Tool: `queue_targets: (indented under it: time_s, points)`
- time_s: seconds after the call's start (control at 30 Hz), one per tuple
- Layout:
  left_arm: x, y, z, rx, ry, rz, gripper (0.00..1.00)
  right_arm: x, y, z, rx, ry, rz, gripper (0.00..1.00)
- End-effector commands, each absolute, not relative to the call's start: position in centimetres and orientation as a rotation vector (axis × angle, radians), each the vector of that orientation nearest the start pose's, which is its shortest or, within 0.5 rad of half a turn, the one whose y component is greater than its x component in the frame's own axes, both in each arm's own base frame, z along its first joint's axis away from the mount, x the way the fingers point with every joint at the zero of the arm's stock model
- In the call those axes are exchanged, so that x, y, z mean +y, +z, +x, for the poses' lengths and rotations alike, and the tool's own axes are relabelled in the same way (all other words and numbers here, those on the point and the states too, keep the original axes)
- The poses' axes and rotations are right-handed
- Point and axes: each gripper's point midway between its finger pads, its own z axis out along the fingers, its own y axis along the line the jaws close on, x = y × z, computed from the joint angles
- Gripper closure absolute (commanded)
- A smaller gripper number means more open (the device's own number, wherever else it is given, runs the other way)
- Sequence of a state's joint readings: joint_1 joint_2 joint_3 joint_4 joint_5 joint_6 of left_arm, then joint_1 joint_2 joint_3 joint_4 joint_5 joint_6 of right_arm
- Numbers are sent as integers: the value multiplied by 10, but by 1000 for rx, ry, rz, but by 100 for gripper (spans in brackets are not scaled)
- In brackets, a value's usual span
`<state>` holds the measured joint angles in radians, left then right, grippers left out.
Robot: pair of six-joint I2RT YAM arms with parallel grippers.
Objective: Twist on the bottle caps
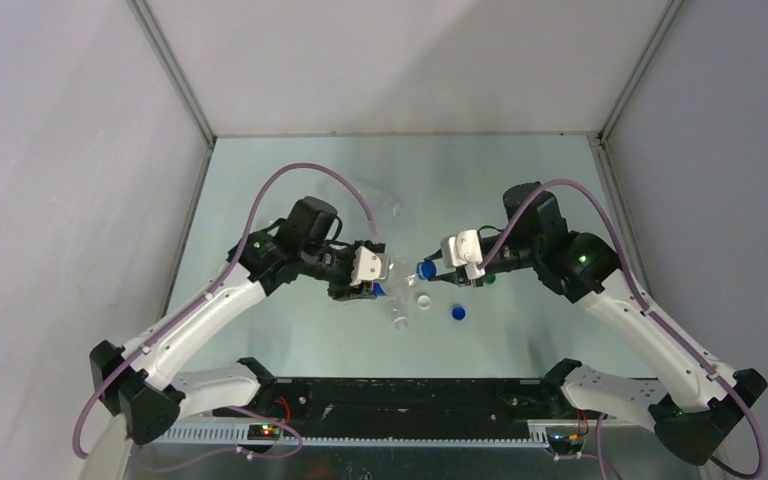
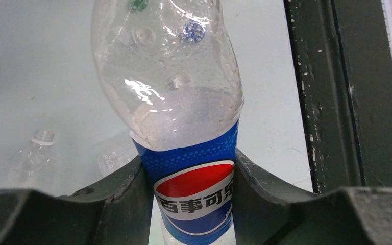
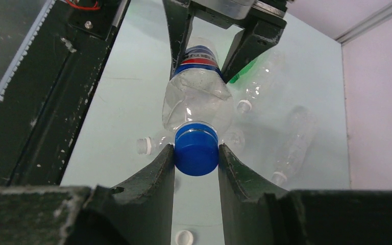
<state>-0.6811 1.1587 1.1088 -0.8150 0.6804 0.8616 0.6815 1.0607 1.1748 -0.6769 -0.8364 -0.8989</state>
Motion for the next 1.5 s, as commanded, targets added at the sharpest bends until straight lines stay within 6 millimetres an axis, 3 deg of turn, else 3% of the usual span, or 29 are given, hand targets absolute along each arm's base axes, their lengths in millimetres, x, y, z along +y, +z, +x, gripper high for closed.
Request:
queue_targets:
  time_s: [0.0, 0.23, 0.43, 0.57, 0.77, 0.9, 1.0, 1.13, 1.23, 1.37, 1.47]
  points:
    - [-286, 284, 183, 1084, -690, 1649, 100, 280, 286, 156, 1177, 902, -1662, 100]
    - [-290, 296, 193, 1065, -601, 1576, 100, 285, 283, 176, 1494, 941, -1426, 100]
    - [-292, 300, 200, 1059, -534, 1500, 100, 284, 277, 195, 1805, 969, -1107, 100]
    - [-295, 308, 207, 1027, -445, 1435, 100, 276, 274, 220, 2062, 947, -650, 100]
    - [-300, 311, 208, 972, -334, 1388, 100, 270, 258, 235, 2350, 1075, 15, 100]
    - [-304, 300, 210, 977, -254, 1408, 100, 279, 251, 230, 2471, 1204, 272, 100]
    - [-306, 293, 211, 999, -187, 1412, 100, 290, 255, 231, 2470, 1304, 403, 100]
    - [-304, 283, 211, 1039, -166, 1407, 100, 290, 252, 233, 2442, 1292, 479, 100]
    - [-297, 277, 215, 1097, -148, 1389, 100, 286, 258, 237, 2391, 1268, 482, 93]
    - [-289, 258, 215, 1163, -144, 1418, 100, 283, 273, 242, 2308, 1268, 410, 78]
    - [-281, 242, 217, 1227, -164, 1442, 100, 282, 286, 241, 2230, 1270, 212, 58]
